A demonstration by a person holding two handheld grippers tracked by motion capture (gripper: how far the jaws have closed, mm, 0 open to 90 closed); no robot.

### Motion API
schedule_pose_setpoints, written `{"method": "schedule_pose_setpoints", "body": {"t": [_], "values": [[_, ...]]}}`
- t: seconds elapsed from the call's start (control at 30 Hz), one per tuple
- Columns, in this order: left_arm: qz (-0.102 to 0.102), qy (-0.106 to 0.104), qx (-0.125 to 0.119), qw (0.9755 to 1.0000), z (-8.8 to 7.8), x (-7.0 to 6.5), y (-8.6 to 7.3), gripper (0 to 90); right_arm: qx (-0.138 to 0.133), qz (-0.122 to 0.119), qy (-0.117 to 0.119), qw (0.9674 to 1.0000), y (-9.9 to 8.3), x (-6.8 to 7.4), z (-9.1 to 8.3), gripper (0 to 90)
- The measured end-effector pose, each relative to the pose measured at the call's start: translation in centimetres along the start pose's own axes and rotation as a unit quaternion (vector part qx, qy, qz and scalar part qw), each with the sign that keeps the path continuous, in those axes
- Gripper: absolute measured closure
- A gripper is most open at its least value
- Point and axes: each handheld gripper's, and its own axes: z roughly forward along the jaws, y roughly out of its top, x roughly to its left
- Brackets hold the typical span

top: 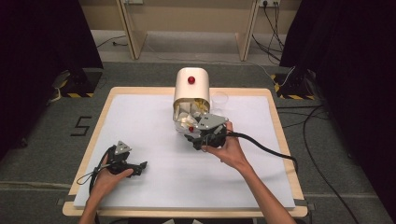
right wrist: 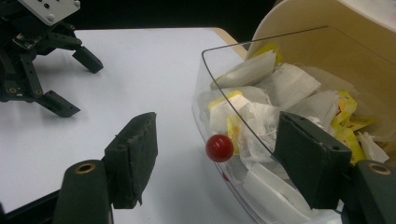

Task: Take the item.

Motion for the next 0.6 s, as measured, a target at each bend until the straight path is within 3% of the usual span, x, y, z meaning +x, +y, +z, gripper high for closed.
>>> {"method": "schedule_pose_setpoints", "body": {"t": [0.6], "values": [[0.000, -0.001, 0.000, 1.0000, 0.00, 0.00, 0.00, 0.0, 0.012, -0.007, 0.016, 0.9998, -0.21, 0.92, -0.73, 32.5]]}}
